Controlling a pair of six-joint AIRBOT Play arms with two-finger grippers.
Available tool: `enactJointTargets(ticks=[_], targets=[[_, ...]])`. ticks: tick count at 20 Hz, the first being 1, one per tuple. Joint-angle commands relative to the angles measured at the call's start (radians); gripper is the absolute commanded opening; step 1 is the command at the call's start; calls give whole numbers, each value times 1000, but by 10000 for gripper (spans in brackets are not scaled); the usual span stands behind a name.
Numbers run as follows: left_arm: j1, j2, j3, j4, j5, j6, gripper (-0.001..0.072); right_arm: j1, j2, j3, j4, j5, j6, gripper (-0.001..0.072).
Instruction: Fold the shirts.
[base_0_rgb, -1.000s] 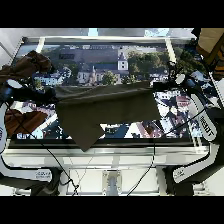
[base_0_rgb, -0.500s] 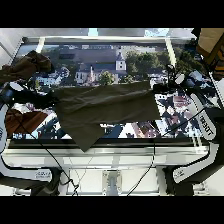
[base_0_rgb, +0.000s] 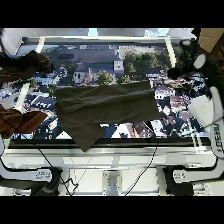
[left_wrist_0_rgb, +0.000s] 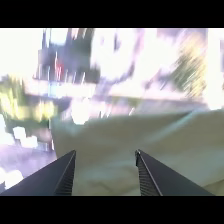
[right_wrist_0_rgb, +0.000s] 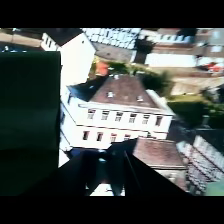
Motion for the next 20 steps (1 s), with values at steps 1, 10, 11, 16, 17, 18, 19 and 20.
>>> enactJointTargets(ticks=[1,10,11,16,17,18,19,20], targets=[[1,81,246,-9,-182,45,445,-1,159,54,-161,69,-21,257],[0,585,-180,50,-288,15,437,-2,662,-76,-219,156,-81,271],[0,642,-290,49,-287,0,437,-2,703,-128,-227,174,-80,277],[0,808,-862,-85,-284,-83,438,-2,790,-372,-233,181,-35,277],[0,808,-953,-131,-269,-83,438,-1,790,-407,-224,167,-23,277],[0,808,-1035,-167,-231,-83,439,-1,790,-439,-206,149,-20,277],[0,808,-1118,-186,-177,-96,440,-1,790,-471,-184,124,-15,277],[0,808,-1187,-188,-127,-121,440,-1,790,-496,-164,100,3,277]])
